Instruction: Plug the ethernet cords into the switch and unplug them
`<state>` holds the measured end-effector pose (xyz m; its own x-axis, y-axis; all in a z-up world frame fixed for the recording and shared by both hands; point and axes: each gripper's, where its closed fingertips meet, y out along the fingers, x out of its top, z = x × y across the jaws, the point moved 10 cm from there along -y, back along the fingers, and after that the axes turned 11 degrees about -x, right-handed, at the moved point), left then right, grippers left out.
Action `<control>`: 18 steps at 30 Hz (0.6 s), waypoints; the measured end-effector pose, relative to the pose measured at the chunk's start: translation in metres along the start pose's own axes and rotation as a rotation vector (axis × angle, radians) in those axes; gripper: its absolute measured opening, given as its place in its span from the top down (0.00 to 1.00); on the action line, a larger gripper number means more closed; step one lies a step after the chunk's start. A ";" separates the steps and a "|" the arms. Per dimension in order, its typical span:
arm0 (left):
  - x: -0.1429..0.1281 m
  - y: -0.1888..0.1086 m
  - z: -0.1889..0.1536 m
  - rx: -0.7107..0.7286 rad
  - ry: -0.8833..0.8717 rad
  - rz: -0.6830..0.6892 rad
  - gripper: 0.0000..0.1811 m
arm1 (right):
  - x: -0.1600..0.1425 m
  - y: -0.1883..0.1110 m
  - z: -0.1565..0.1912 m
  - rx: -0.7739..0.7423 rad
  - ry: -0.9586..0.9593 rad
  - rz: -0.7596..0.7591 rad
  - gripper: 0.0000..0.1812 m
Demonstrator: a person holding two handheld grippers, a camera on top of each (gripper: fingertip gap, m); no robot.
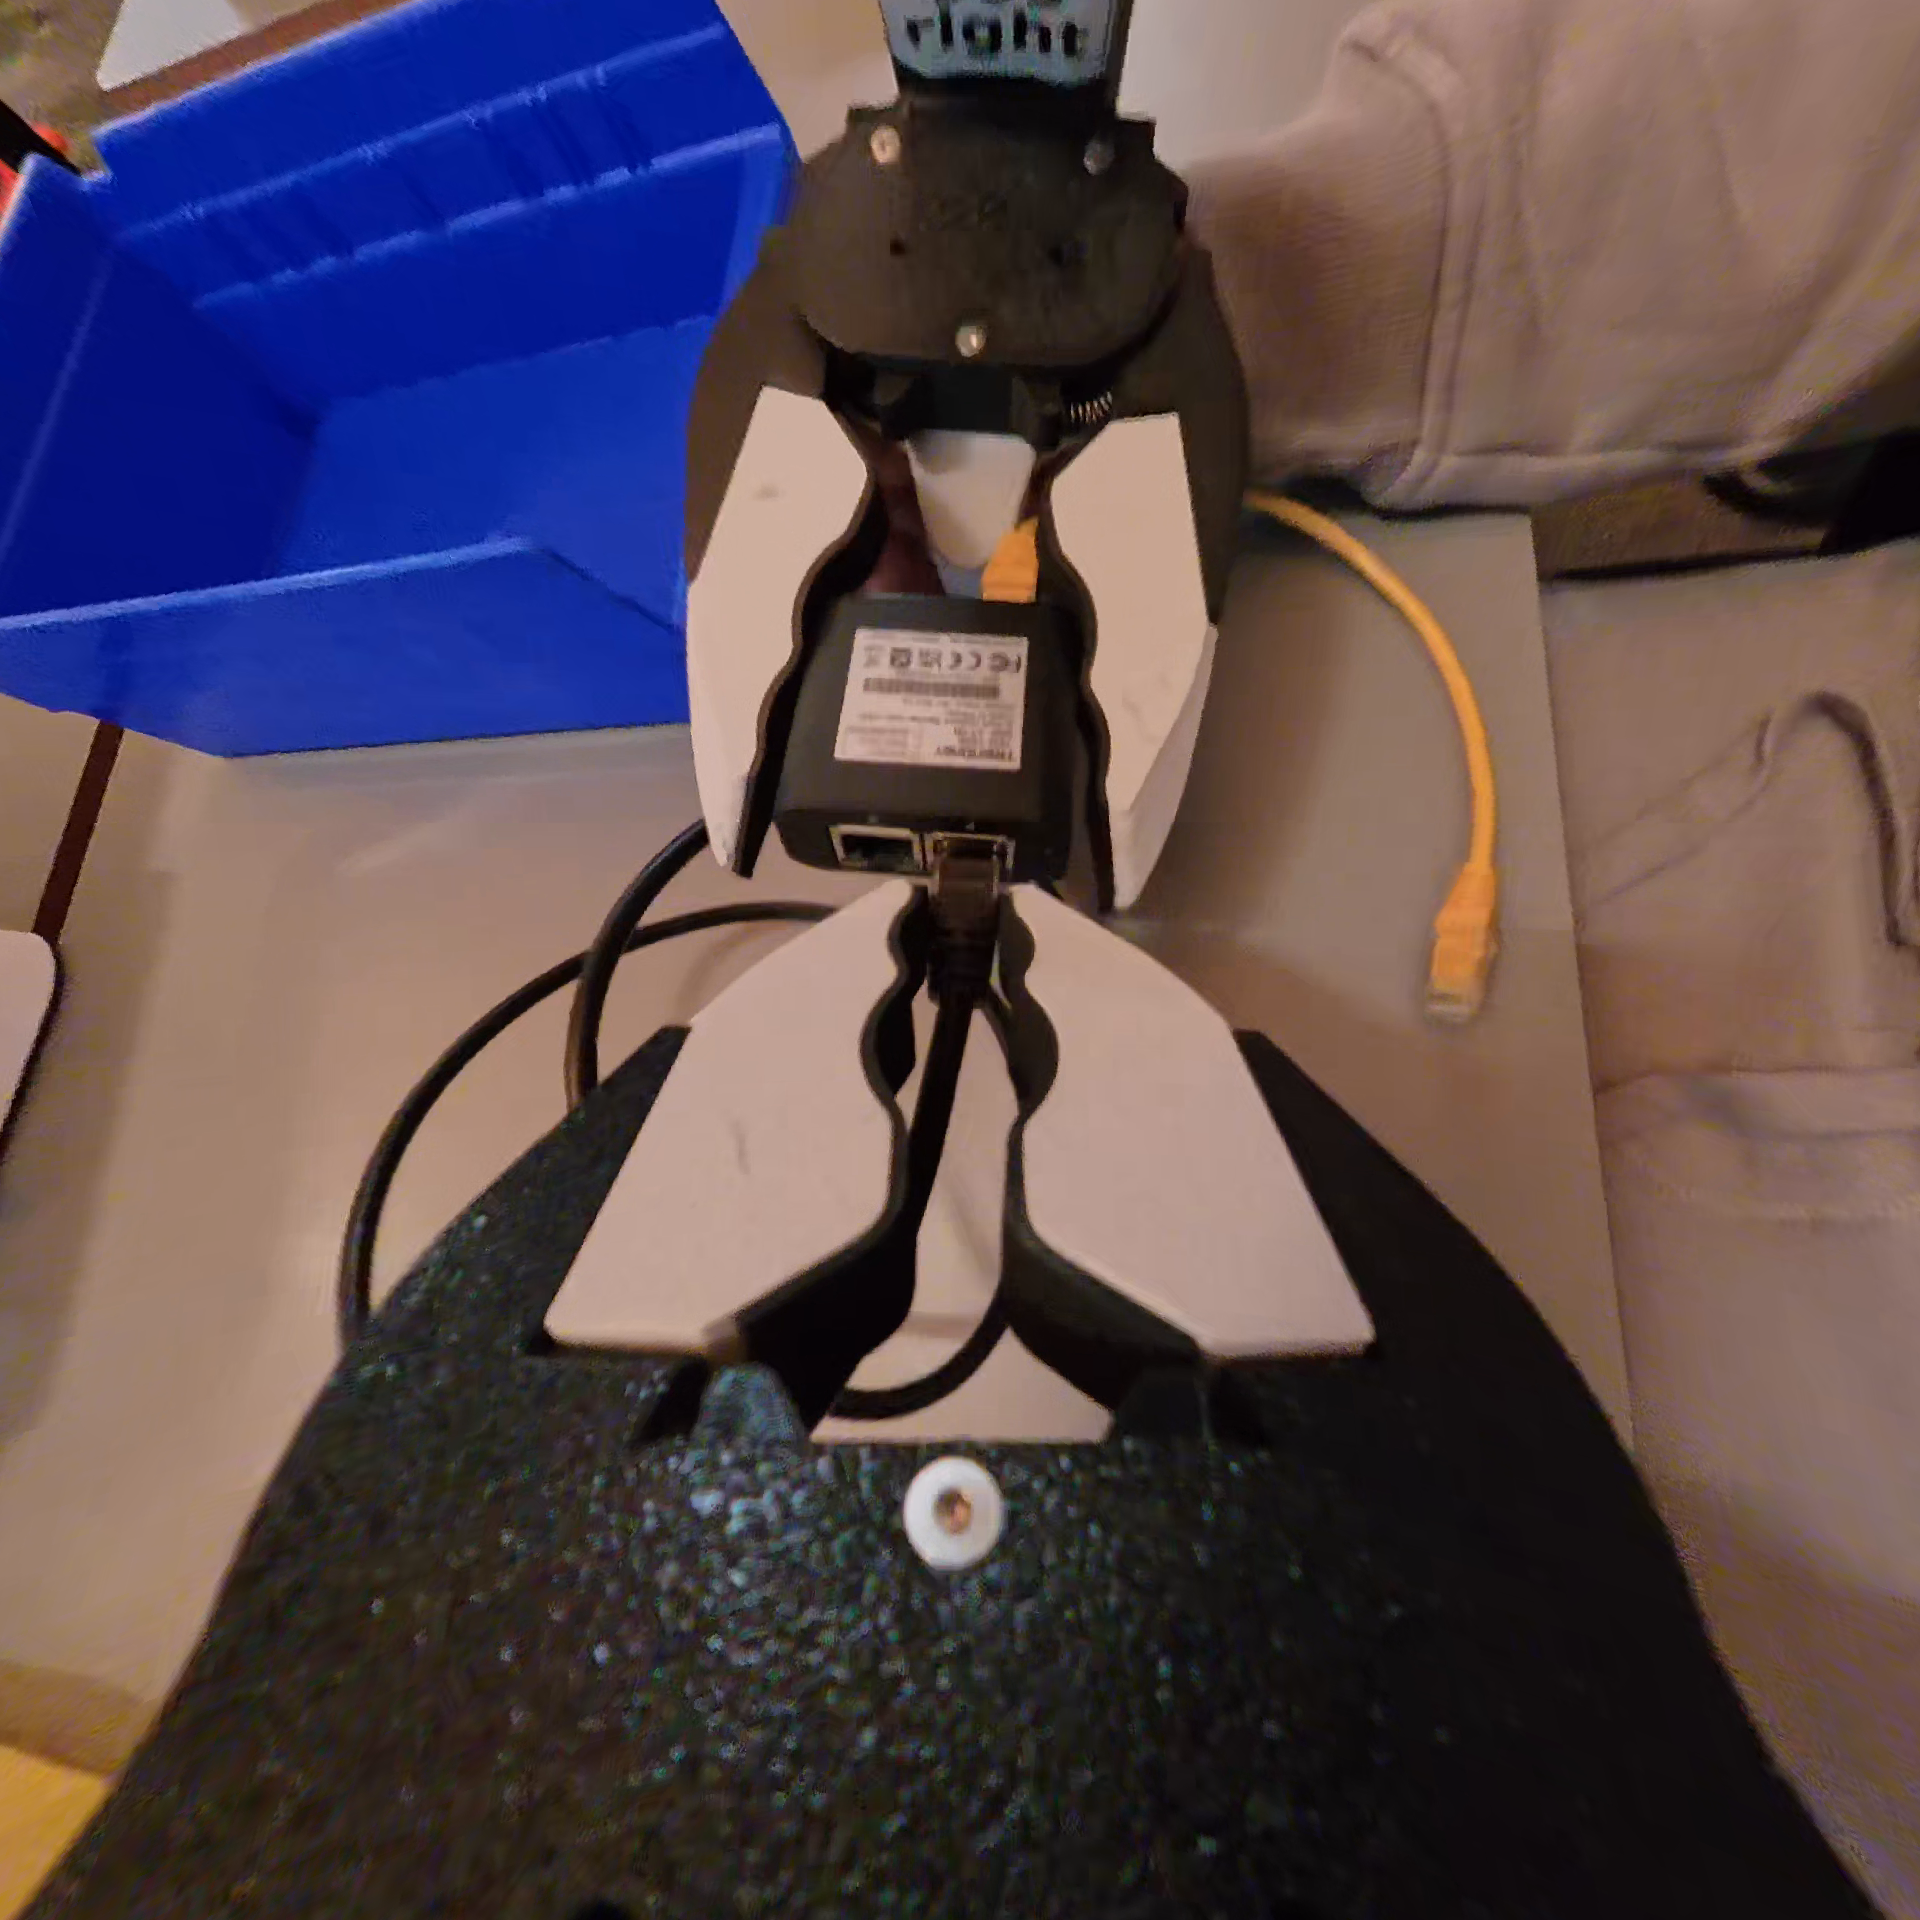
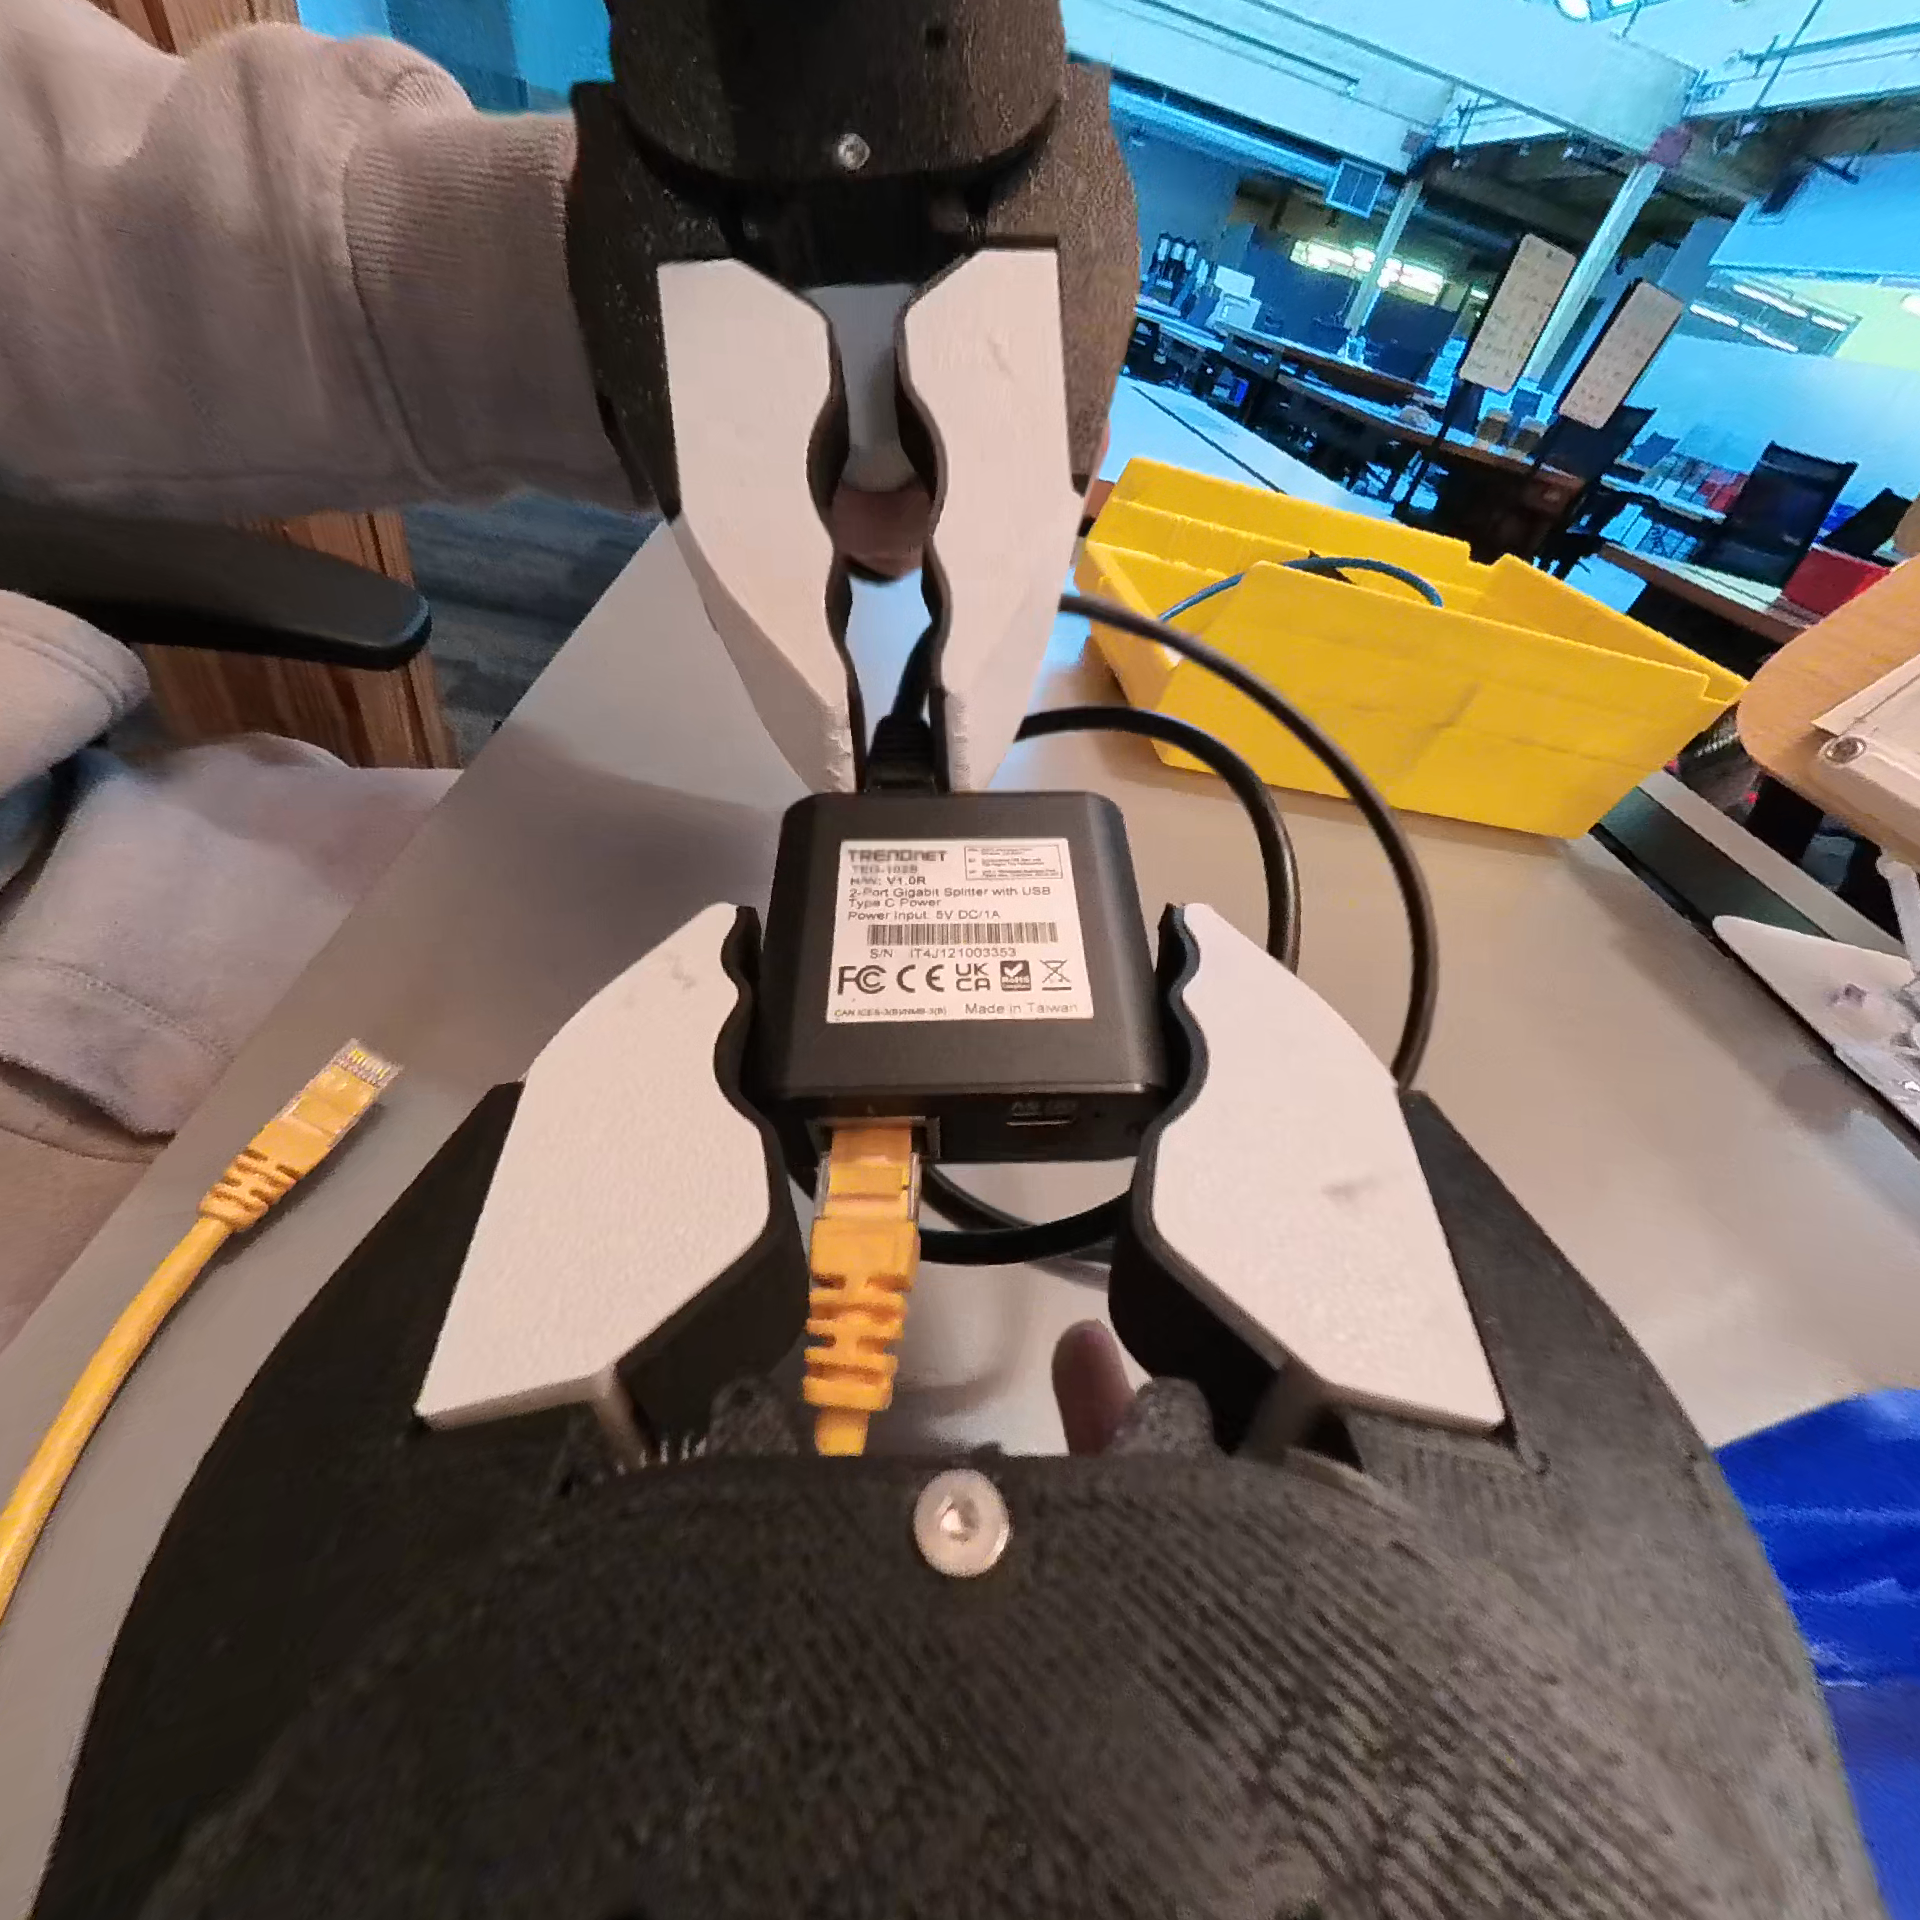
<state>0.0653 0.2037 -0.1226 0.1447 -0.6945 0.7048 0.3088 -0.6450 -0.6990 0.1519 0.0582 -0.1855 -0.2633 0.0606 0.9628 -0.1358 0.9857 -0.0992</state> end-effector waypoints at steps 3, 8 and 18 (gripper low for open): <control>0.000 -0.014 0.004 0.121 -0.024 -0.131 0.82 | -0.001 0.005 0.002 -0.019 -0.018 0.055 0.60; -0.029 -0.104 0.032 0.470 -0.218 -0.409 0.81 | -0.001 0.005 0.003 -0.042 -0.033 0.050 0.60; -0.184 -0.173 0.132 0.678 -1.113 -0.155 0.75 | 0.000 -0.013 -0.015 -0.065 0.139 -0.119 0.60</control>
<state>0.1099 0.4850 -0.1150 0.6578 0.2157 0.7216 0.7532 -0.1797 -0.6328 0.1684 0.0477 -0.1805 -0.1140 -0.0405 0.9927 -0.0946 0.9951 0.0297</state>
